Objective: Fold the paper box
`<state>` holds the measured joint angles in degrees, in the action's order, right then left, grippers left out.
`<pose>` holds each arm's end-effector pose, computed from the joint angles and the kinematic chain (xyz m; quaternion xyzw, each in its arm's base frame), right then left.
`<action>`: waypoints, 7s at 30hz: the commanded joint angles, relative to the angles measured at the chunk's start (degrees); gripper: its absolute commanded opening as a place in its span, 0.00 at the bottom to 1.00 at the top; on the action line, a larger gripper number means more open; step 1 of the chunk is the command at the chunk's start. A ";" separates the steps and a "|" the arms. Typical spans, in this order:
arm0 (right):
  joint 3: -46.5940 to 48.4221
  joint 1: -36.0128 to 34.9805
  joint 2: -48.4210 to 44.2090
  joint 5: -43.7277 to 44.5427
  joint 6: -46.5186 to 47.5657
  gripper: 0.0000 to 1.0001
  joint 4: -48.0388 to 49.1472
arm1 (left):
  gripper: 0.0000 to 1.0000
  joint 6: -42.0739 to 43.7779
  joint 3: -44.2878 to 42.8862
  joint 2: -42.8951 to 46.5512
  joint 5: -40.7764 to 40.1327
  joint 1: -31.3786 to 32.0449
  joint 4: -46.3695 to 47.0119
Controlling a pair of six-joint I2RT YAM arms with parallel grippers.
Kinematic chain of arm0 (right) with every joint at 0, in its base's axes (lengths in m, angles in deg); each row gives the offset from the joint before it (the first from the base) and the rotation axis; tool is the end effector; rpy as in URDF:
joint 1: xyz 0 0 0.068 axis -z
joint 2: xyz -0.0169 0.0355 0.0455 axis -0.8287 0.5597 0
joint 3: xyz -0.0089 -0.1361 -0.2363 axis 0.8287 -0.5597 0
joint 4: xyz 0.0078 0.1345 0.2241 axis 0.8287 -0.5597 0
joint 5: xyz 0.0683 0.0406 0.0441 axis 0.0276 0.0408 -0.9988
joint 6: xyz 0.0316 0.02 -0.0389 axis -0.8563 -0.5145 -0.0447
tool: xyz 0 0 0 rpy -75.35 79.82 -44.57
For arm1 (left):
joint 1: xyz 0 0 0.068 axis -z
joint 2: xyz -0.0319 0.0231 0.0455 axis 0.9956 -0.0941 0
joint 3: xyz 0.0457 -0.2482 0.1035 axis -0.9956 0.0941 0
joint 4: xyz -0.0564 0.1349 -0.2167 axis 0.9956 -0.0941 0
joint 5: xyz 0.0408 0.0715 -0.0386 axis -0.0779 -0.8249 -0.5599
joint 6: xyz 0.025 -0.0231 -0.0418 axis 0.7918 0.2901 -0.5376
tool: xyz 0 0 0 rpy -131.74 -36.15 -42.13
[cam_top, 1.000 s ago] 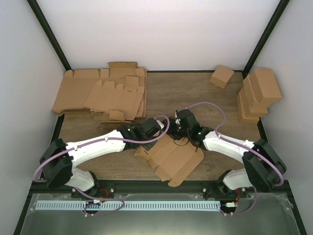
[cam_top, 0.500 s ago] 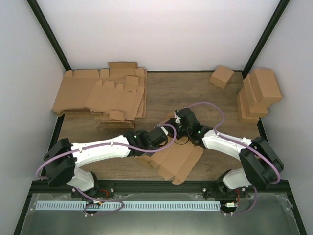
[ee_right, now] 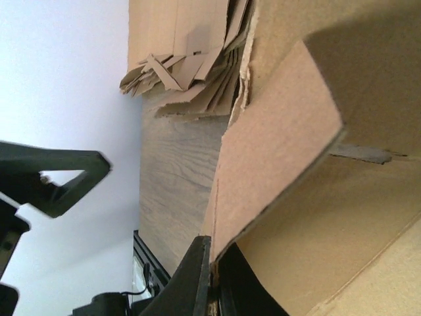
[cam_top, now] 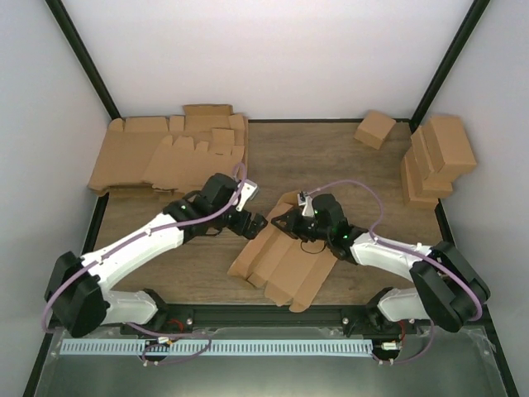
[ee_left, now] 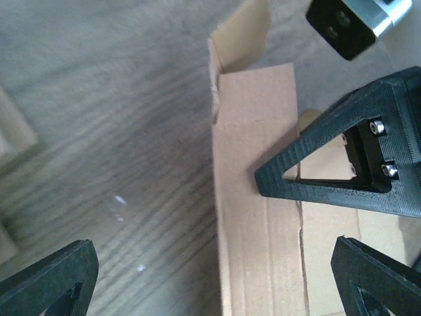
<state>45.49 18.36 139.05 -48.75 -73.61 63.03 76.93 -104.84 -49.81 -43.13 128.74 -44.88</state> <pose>0.2010 0.1730 0.1901 0.0768 0.8407 0.5015 0.1893 0.1911 -0.1909 0.2689 0.2988 0.8758 -0.2145 0.3126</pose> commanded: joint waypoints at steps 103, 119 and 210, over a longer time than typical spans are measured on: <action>12.26 3.68 3.32 10.60 37.43 0.16 -33.59 | 0.40 9.55 -13.47 -21.72 -10.75 14.75 -18.58; 14.37 3.67 1.84 27.56 50.66 0.80 -31.04 | 0.40 11.71 -12.58 -21.26 -14.99 14.74 -19.47; 18.48 10.02 4.83 0.72 51.55 0.01 -33.17 | 0.36 11.48 -17.82 -22.77 -4.94 4.96 -21.12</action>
<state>60.11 30.47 146.52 -49.47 -19.73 34.11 90.27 -120.67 -73.29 -51.81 134.99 -65.89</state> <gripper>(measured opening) 0.023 0.365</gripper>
